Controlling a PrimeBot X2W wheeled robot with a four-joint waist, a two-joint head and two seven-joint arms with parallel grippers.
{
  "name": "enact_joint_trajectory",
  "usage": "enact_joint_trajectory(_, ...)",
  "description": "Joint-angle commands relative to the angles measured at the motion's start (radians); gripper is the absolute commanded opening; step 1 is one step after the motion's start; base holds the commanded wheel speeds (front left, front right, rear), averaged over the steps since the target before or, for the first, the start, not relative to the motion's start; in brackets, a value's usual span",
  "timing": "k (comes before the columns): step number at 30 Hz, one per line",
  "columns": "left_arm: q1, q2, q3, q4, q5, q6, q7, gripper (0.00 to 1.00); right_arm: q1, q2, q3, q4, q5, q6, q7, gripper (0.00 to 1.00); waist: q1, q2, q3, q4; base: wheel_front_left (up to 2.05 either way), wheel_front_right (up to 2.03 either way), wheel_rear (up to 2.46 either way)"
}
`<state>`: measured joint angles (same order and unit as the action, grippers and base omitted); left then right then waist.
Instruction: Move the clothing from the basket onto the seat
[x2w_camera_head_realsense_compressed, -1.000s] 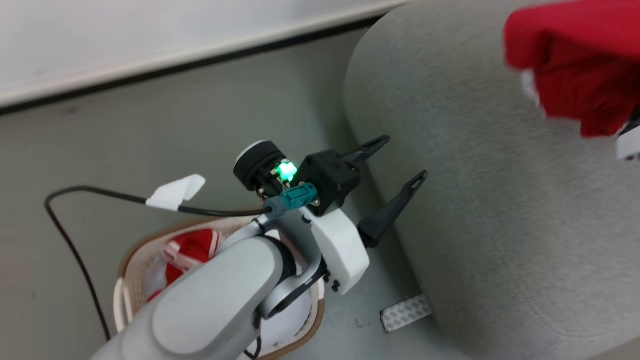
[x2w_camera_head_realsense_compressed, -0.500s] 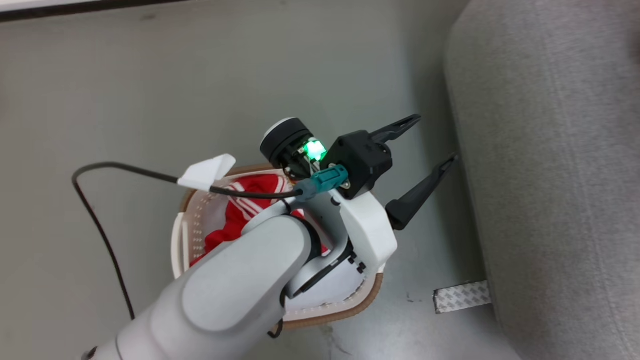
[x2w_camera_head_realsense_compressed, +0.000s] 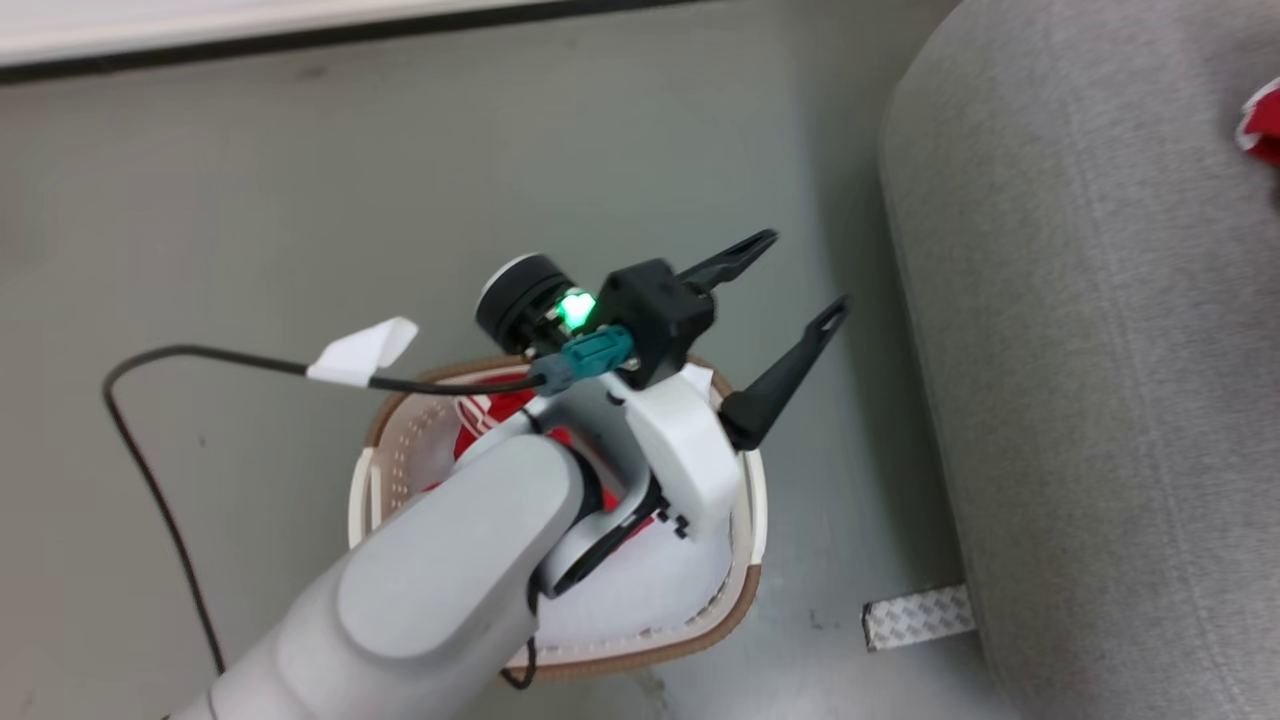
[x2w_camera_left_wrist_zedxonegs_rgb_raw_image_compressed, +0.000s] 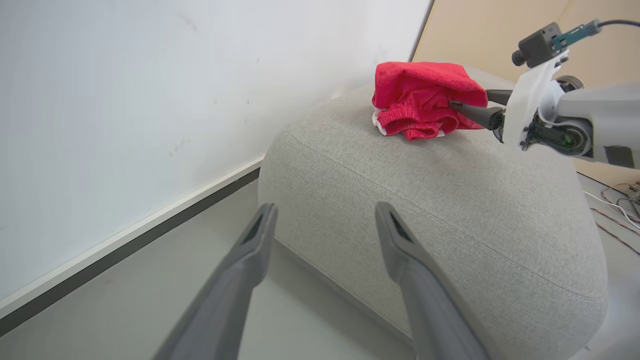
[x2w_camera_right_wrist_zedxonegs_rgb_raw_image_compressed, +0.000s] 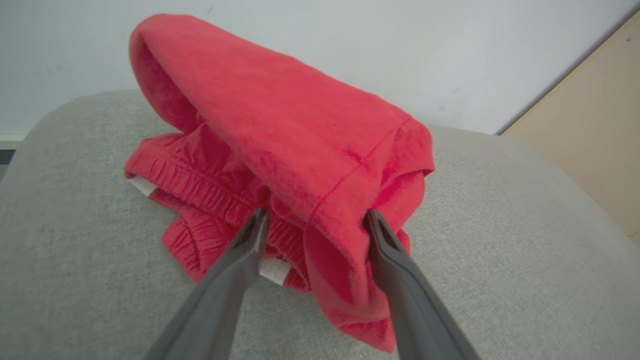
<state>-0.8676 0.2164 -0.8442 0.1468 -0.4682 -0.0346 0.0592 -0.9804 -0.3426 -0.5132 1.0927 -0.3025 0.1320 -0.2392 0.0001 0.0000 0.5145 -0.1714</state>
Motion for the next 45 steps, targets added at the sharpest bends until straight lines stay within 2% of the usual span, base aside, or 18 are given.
enact_joint_trajectory(1, 0.028, 0.015, 0.009, 0.007, -0.019, 0.005, -0.014, 1.00, 0.032, 0.017, 0.018, -0.016, -0.003, -0.003, -0.015, 1.00, -0.0001, 0.0000, -0.048, -0.016, 0.00, 0.00, 0.00)
enact_joint_trajectory(4, 0.057, 0.030, 0.025, 0.015, -0.031, 0.018, -0.031, 1.00, 0.078, 0.053, 0.066, -0.062, 0.021, -0.003, -0.027, 1.00, -0.0001, 0.0000, -0.100, -0.022, 0.00, 0.00, 0.00)
enact_joint_trajectory(11, 0.170, 0.090, 0.082, 0.045, -0.078, 0.073, -0.081, 1.00, 0.275, 0.139, 0.238, -0.367, 0.172, -0.003, -0.025, 1.00, -0.0001, 0.0000, -0.238, -0.028, 0.00, 0.00, 0.00)
enact_joint_trajectory(16, 0.283, 0.123, 0.117, 0.072, -0.108, 0.125, -0.130, 1.00, 0.444, 0.166, 0.314, -0.535, 0.267, -0.003, -0.024, 1.00, -0.0001, 0.0000, -0.346, -0.006, 0.00, 0.00, 0.00)
enact_joint_trajectory(19, 0.353, 0.137, 0.131, 0.092, -0.122, 0.154, -0.158, 1.00, 0.540, 0.173, 0.358, -0.600, 0.284, -0.003, -0.025, 1.00, -0.0001, 0.0000, -0.405, 0.016, 0.00, 0.00, 0.00)
enact_joint_trajectory(25, 0.474, 0.166, 0.148, 0.130, -0.144, 0.196, -0.217, 1.00, 0.707, 0.199, 0.404, -0.689, 0.314, -0.003, -0.025, 1.00, -0.0001, 0.0000, -0.502, 0.070, 0.00, 0.00, 0.00)
enact_joint_trajectory(33, 0.582, 0.197, 0.187, 0.164, -0.149, 0.236, -0.293, 1.00, 0.848, 0.254, 0.422, -0.800, 0.313, -0.003, -0.025, 1.00, -0.0001, 0.0000, -0.549, 0.123, 0.00, 0.00, 0.00)
enact_joint_trajectory(39, 0.657, 0.189, 0.232, 0.198, -0.153, 0.246, -0.320, 1.00, 0.928, 0.283, 0.418, -0.830, 0.288, -0.003, -0.025, 1.00, -0.0001, 0.0000, -0.578, 0.152, 0.00, 0.00, 0.00)
enact_joint_trajectory(45, 0.743, 0.159, 0.311, 0.180, -0.129, 0.255, -0.324, 1.00, 0.978, 0.292, 0.426, -0.816, 0.314, -0.003, -0.025, 1.00, -0.0001, 0.0000, -0.597, 0.145, 0.00, 0.00, 0.00)
